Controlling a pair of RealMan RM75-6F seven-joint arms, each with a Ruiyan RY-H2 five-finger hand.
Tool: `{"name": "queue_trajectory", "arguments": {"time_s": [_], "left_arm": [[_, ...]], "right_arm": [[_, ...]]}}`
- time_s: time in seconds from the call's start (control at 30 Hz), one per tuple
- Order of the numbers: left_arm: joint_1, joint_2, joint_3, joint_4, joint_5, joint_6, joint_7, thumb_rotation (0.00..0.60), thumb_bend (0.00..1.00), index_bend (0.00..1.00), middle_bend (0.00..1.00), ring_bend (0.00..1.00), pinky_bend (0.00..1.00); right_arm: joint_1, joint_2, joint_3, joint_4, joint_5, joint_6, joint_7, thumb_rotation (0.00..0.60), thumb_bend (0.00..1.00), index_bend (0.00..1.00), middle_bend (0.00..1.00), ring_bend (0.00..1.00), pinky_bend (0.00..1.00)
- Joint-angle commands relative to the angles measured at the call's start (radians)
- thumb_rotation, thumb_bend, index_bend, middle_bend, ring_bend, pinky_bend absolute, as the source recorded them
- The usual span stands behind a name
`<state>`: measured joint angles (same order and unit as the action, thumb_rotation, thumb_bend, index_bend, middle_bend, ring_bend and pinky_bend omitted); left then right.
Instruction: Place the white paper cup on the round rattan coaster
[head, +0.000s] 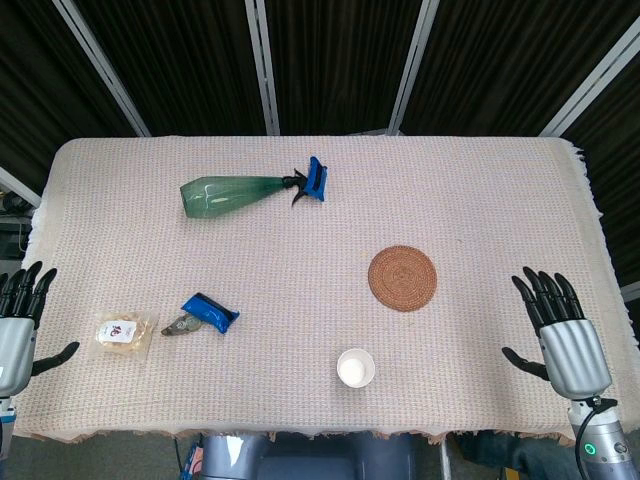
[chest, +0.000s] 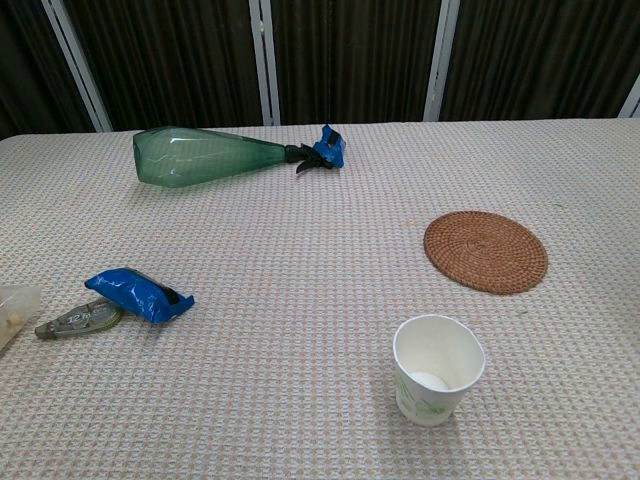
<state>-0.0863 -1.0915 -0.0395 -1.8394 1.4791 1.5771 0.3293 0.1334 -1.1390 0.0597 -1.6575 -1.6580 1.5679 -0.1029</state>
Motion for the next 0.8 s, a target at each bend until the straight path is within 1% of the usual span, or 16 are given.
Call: {"name": "queue_trajectory", "arguments": {"time_s": [0.03, 0.23, 0.33, 0.47, 0.57, 0.7, 0.8], "left_arm": [[0.0, 0.0, -0.001, -0.002, 0.001, -0.002, 0.004, 0.6, 0.0, 0.0, 0.0, 0.0, 0.0], [0.001, -0.004, 0.0, -0.001, -0.001, -0.009, 0.01, 0.6, 0.0, 0.0, 0.0, 0.0, 0.0], [0.0, -0.002, -0.002, -0.005, 0.002, -0.009, 0.011, 0.6, 0.0, 0.0, 0.0, 0.0, 0.0], [-0.006, -0.005, -0.007, -0.002, -0.001, -0.018, 0.017, 0.6, 0.0, 0.0, 0.0, 0.0, 0.0], [-0.013, -0.007, -0.012, 0.001, -0.018, -0.035, 0.024, 0.6, 0.0, 0.0, 0.0, 0.0, 0.0], [-0.016, -0.01, -0.023, 0.006, -0.041, -0.041, 0.032, 0.6, 0.0, 0.0, 0.0, 0.0, 0.0], [-0.014, -0.009, -0.03, 0.011, -0.06, -0.043, 0.032, 0.6, 0.0, 0.0, 0.0, 0.0, 0.0]], "right_arm": [[-0.001, 0.002, 0.0, 0.0, 0.004, -0.003, -0.004, 0.6, 0.0, 0.0, 0.0, 0.0, 0.0], [0.002, 0.002, -0.005, -0.002, 0.004, -0.017, -0.007, 0.6, 0.0, 0.0, 0.0, 0.0, 0.0], [0.013, 0.006, -0.026, -0.018, -0.014, -0.051, 0.014, 0.6, 0.0, 0.0, 0.0, 0.0, 0.0], [0.074, 0.026, -0.079, -0.051, -0.081, -0.177, 0.065, 0.6, 0.0, 0.0, 0.0, 0.0, 0.0], [0.138, 0.04, -0.102, -0.072, -0.142, -0.269, 0.085, 0.6, 0.0, 0.0, 0.0, 0.0, 0.0], [0.236, 0.03, -0.111, -0.092, -0.222, -0.388, 0.092, 0.6, 0.0, 0.0, 0.0, 0.0, 0.0], [0.3, 0.001, -0.107, -0.11, -0.248, -0.476, 0.078, 0.6, 0.0, 0.0, 0.01, 0.0, 0.0]]}}
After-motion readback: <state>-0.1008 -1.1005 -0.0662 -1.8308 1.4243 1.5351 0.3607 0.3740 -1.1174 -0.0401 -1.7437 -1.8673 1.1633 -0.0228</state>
